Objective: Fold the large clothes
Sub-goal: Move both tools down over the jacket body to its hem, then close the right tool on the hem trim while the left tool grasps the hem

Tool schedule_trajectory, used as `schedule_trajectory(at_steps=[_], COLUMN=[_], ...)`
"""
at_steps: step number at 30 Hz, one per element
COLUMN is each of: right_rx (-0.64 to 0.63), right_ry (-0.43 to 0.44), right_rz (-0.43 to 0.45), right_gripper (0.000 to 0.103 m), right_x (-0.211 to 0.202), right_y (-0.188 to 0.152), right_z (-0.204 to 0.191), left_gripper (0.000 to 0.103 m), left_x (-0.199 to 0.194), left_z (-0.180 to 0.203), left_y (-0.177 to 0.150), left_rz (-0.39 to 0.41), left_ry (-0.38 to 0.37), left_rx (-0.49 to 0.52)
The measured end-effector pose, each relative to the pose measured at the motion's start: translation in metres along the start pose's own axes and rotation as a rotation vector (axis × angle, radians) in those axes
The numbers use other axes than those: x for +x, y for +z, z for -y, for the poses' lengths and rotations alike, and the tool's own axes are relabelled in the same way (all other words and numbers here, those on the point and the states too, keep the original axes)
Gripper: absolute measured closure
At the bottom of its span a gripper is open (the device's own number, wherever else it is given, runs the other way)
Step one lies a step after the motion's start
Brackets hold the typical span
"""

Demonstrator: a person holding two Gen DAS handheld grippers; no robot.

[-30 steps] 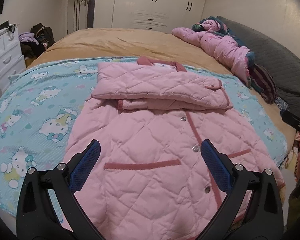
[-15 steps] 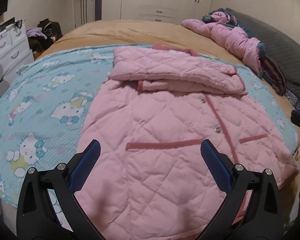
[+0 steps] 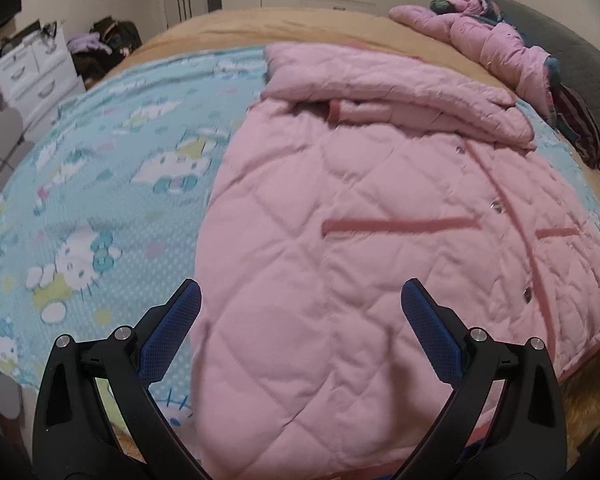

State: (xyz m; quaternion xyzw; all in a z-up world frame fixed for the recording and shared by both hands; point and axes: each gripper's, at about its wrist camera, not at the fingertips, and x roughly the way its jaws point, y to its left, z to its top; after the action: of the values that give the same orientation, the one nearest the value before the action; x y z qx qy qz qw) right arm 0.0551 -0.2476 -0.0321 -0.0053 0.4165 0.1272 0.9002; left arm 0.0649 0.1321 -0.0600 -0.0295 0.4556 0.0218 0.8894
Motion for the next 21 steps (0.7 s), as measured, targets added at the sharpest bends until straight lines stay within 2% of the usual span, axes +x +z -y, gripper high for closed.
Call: schedule_trajectory(at_steps=[7, 12, 21], right_rx=[0.022, 0.044, 0.072], right_ry=[-0.023, -0.042, -0.022], right_rz=[-0.039, -0.062, -0.134], right_gripper=[0.004, 0.004, 0.004], right_x=[0.002, -0.003, -0.016], right_y=[-0.017, -0.027, -0.048], right_z=[0.017, 0.031, 0.052], left_gripper=[0.009, 0.009, 0.009], left_x=[0.012, 0.023, 0.026], left_z=[-0.030, -0.036, -0.035], left_y=[-0.019, -0.030, -0.046], left_rz=[-0.073, -0.135, -0.146], left_ry=[-0.030, -0.127, -0.173], left_rx=[-0.067, -0.121, -0.133])
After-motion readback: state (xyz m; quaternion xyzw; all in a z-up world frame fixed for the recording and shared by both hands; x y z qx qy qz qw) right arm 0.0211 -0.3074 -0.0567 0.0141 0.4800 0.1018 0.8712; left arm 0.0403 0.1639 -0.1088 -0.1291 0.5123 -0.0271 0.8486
